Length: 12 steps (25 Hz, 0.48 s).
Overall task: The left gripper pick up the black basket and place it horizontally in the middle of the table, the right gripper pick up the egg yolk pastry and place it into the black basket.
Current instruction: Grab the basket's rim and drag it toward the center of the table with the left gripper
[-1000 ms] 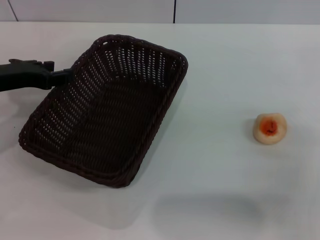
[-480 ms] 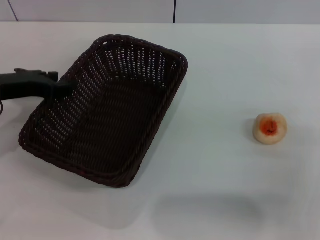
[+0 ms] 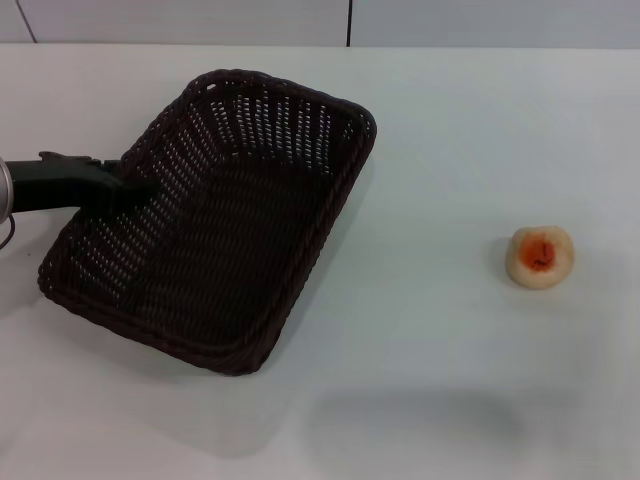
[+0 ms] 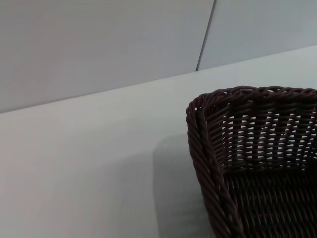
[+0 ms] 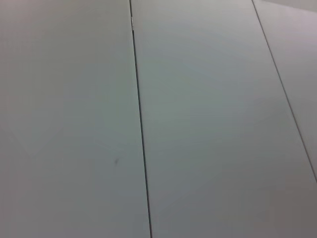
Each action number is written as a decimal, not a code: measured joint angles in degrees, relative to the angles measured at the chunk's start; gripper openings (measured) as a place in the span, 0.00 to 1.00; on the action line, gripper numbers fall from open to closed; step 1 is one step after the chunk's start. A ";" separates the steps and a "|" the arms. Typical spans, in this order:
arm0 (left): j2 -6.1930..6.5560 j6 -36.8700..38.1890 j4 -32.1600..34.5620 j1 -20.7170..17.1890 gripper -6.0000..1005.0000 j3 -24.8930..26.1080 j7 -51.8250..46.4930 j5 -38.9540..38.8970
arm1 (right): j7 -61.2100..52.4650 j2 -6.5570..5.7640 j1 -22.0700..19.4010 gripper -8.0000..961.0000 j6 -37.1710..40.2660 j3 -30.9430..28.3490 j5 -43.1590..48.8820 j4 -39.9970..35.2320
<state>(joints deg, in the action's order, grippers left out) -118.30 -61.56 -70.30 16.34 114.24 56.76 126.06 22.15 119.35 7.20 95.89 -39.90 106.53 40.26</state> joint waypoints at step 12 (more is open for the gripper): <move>-0.06 0.71 -1.10 -0.46 0.33 -1.40 -0.05 -0.28 | 0.00 -0.04 -0.34 0.52 -0.01 0.00 -0.04 0.00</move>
<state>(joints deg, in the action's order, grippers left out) -118.37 -60.84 -71.40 15.88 112.84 56.70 125.77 22.15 119.32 6.86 95.89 -39.90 106.49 40.25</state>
